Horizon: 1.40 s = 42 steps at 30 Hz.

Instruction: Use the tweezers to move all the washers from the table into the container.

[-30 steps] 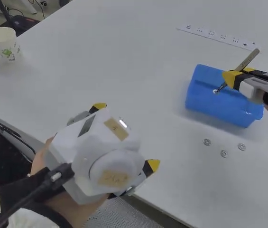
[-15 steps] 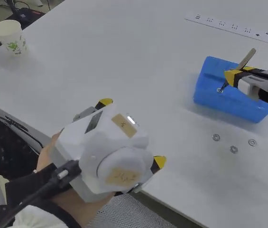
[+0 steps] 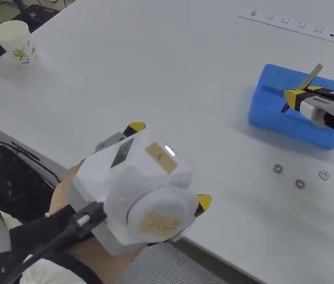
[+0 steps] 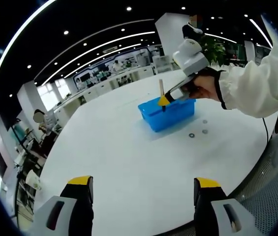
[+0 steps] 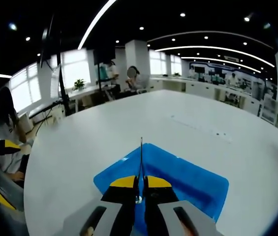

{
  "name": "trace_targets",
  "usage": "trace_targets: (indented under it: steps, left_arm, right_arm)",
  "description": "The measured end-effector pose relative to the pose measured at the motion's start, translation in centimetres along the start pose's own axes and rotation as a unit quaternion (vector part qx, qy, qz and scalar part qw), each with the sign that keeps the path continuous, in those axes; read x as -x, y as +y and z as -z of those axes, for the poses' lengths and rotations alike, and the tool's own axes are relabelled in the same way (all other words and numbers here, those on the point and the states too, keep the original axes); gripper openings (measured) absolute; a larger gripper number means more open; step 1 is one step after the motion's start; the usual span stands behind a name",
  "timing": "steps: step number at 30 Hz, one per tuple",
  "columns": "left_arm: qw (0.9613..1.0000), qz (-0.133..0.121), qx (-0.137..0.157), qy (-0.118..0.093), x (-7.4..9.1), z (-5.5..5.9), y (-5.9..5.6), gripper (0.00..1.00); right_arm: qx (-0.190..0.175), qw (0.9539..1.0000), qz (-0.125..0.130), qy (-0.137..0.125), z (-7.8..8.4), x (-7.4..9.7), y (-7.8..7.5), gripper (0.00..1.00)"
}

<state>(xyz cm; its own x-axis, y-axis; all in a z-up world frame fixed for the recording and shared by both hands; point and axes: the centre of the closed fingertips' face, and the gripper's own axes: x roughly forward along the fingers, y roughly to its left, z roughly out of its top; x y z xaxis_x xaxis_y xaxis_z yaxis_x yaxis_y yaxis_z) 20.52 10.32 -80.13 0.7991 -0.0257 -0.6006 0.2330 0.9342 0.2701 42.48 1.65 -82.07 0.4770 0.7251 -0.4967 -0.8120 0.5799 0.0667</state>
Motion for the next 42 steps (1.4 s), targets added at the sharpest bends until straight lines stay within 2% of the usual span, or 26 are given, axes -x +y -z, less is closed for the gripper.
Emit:
trace_targets:
  steps: [10,18,24,33,38,42]
  left_arm:
    - [1.0000,-0.003,0.001,0.001,0.1,0.1,0.2,0.84]
    - [1.0000,-0.005,0.002,0.003,0.0,0.2,0.2,0.84]
    - [1.0000,-0.006,0.002,0.004,0.1,0.2,0.3,0.84]
    - [1.0000,-0.009,0.001,0.000,0.1,0.0,0.3,0.85]
    - [0.9999,-0.008,0.002,-0.012,0.3,-0.4,0.3,0.87]
    - [0.9998,-0.013,0.005,-0.017,0.3,-0.5,0.5,0.87]
  right_arm:
    - [0.001,1.0000,0.004,0.003,0.7,-0.2,0.3,0.02]
    - [0.008,0.9999,0.012,0.002,0.6,0.1,0.8,0.03]
    - [-0.015,0.9998,0.009,-0.007,0.2,0.5,0.8,0.03]
    - [-0.026,0.9975,0.004,-0.066,-3.6,3.7,1.2,0.03]
    - [-0.013,0.9965,-0.003,-0.083,-4.8,5.9,2.6,0.03]
    - [0.001,0.9958,-0.016,-0.090,-4.9,7.3,4.3,0.03]
